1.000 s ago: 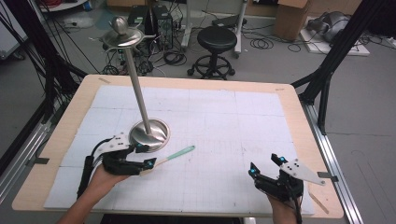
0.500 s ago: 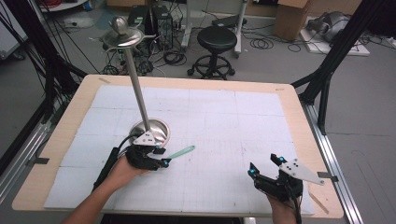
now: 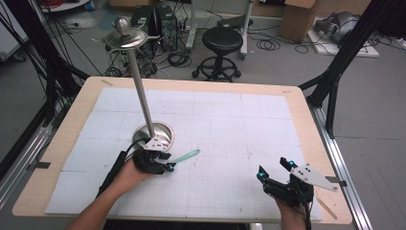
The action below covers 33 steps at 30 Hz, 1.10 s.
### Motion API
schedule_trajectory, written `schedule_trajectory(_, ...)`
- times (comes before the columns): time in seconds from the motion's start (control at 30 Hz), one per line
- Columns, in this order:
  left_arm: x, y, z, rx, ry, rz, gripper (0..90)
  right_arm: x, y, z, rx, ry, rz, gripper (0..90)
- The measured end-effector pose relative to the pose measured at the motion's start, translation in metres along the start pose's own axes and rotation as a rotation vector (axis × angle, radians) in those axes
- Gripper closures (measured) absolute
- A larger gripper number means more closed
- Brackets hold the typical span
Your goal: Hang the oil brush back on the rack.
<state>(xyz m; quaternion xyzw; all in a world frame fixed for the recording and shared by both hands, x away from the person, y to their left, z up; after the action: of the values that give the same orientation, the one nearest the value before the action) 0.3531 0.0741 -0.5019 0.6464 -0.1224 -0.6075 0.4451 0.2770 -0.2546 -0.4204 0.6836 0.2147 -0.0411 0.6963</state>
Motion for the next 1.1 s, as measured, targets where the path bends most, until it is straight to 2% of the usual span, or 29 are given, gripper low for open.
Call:
schedule_trajectory(0.13,0.001,0.001,0.002,0.019,0.024,-0.017,59.6,0.001,-0.001,0.001,-0.001,-0.001,-0.005,18.5)
schedule_trajectory(0.27,0.002,0.002,0.006,0.033,0.010,-0.041,68.5,0.000,0.000,0.001,0.005,-0.004,-0.003,18.6)
schedule_trajectory(0.4,0.003,0.003,0.007,-0.011,-0.006,-0.044,73.9,0.000,0.001,0.002,0.017,-0.002,0.002,18.6)
schedule_trajectory(0.5,0.003,0.003,0.007,-0.011,-0.008,-0.049,80.3,0.000,0.002,0.003,0.031,0.003,0.009,18.6)
schedule_trajectory(0.63,0.003,0.003,0.006,-0.035,-0.026,-0.040,81.1,0.001,0.002,0.002,0.032,0.004,0.006,18.7)
schedule_trajectory(0.7,0.002,0.002,0.005,-0.033,-0.034,-0.046,81.3,0.003,0.001,0.002,0.025,0.003,0.004,18.7)
schedule_trajectory(0.97,-0.001,0.003,0.004,-0.047,-0.025,-0.038,81.7,0.007,0.000,-0.002,0.017,0.009,-0.012,18.8)
schedule_trajectory(1.1,-0.010,0.010,0.005,-0.052,-0.021,0.018,81.8,0.007,0.000,-0.001,0.020,0.009,-0.008,18.8)
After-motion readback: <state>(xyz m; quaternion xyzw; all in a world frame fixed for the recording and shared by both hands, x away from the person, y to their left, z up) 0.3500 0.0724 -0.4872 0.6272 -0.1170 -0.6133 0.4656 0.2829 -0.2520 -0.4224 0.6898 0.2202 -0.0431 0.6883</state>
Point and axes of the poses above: each handheld gripper's, and its own axes: x roughly forward along the jaws, y roughly out of its top, z roughly to its right, the point moved 9 cm from there along x, roughly forward along the jaws, and after that the axes turned 8 degrees about -y, right-handed, at the moved point
